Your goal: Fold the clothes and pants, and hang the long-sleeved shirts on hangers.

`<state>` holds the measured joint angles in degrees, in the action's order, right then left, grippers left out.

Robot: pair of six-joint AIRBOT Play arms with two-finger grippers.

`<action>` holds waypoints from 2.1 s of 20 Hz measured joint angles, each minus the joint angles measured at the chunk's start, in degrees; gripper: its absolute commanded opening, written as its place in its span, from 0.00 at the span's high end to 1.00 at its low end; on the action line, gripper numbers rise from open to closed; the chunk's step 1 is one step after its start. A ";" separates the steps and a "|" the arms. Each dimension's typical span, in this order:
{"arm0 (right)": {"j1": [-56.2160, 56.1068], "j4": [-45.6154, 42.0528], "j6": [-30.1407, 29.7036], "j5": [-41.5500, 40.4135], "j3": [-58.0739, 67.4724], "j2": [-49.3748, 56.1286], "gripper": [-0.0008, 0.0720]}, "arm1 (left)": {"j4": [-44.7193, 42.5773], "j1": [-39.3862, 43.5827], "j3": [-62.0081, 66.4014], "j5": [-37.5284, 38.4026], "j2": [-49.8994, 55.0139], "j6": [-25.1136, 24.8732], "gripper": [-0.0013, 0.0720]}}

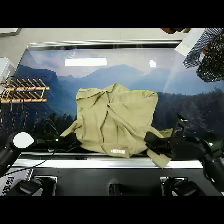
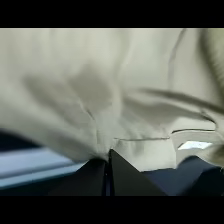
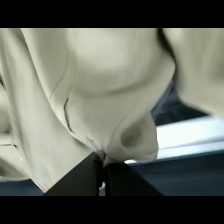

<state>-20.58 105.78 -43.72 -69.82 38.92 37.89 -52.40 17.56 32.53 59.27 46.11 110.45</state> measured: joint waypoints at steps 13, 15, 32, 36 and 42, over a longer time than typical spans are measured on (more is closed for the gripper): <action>0.55 -0.02 7.65 22.32 0.46 20.24 0.47 | 3.39 -0.07 0.13 -9.40 15.82 -5.90 0.41; 1.60 -3.39 7.43 20.96 1.75 18.14 0.36 | 3.41 -0.17 0.42 -7.80 16.00 -7.37 0.24; -31.67 -27.71 -7.67 3.45 7.26 19.34 0.23 | -2.16 -10.29 2.95 4.52 9.57 -11.39 0.22; -34.10 -29.77 -6.82 6.19 7.17 26.03 0.23 | -2.23 -11.91 2.95 5.35 9.42 -11.41 0.22; -34.84 -35.45 -5.31 10.01 7.17 30.40 0.25 | -2.23 -12.52 2.95 5.81 9.38 -11.43 0.22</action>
<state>-55.42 70.32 -49.04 -59.81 46.09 68.29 -54.63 5.04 35.48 65.08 55.48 99.02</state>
